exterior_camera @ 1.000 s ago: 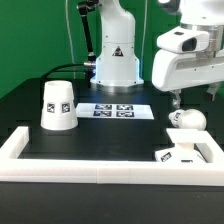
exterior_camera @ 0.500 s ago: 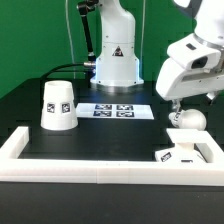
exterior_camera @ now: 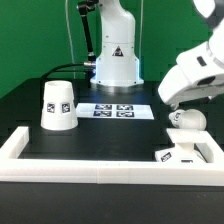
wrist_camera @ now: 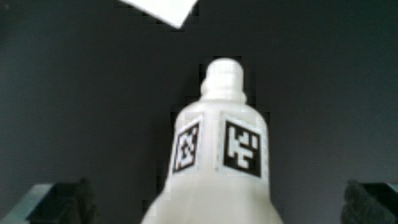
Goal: Assemble lamp
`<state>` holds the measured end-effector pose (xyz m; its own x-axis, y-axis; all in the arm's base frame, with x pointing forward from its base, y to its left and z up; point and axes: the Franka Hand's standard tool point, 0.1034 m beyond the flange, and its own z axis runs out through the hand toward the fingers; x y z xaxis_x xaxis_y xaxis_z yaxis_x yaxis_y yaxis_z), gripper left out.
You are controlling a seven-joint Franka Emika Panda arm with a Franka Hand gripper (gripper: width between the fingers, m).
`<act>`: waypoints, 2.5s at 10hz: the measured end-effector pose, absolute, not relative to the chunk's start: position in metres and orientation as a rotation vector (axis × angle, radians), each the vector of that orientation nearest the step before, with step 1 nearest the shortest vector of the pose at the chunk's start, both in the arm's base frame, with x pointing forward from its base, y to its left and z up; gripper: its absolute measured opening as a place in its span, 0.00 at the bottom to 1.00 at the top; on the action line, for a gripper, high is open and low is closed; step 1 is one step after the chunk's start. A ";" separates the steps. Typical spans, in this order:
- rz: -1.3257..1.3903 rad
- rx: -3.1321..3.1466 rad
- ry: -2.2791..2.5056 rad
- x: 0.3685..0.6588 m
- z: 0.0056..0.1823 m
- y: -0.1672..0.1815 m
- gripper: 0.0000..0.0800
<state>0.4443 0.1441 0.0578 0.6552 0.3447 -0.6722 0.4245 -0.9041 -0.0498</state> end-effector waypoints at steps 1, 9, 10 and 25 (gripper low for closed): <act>-1.171 2.710 0.613 0.442 0.058 0.143 0.87; -1.190 2.705 0.595 0.449 0.023 0.148 0.87; -1.186 2.708 0.597 0.448 0.019 0.149 0.87; -1.234 2.712 0.647 0.451 0.049 0.133 0.72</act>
Offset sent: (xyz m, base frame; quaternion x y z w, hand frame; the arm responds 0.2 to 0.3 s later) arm 0.0070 -0.0019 -0.0035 -0.0142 0.0042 0.0162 0.9998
